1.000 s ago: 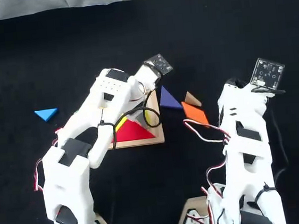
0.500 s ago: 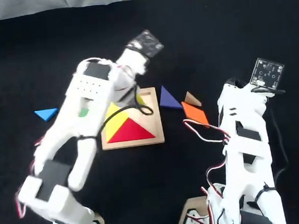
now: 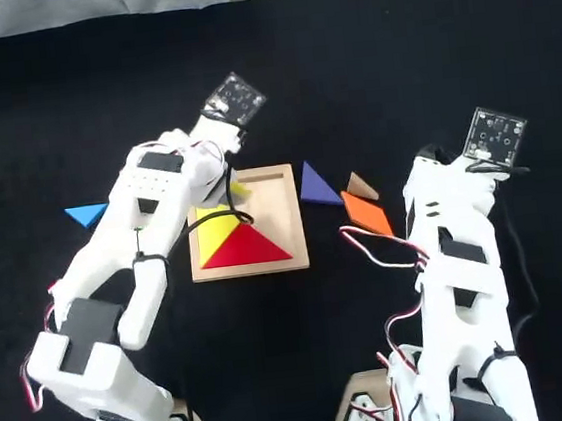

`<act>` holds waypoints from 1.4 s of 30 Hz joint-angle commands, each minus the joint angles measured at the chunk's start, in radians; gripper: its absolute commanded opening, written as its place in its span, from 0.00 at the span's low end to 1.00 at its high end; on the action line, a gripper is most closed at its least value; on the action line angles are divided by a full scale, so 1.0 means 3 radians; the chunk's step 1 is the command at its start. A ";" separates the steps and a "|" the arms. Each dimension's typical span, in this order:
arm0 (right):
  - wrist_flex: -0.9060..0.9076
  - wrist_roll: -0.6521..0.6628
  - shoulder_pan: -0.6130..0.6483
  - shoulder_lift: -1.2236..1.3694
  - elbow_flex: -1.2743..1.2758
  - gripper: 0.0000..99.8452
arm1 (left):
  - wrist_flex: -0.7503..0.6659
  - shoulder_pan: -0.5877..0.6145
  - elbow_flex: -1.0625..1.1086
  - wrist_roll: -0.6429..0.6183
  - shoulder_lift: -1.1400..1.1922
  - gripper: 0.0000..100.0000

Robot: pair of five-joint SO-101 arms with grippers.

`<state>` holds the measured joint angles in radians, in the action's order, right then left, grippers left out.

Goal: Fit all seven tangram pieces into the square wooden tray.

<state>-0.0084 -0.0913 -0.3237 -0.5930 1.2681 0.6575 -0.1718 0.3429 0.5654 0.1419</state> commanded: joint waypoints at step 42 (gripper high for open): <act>-0.0082 -0.0010 0.0061 -0.0105 -0.0003 0.01 | 0.1851 0.0887 0.1041 -0.0757 -0.3769 0.35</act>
<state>-0.0084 -0.0913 -0.3207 -0.5930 1.2681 1.1531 0.0184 0.5777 0.3751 -0.8048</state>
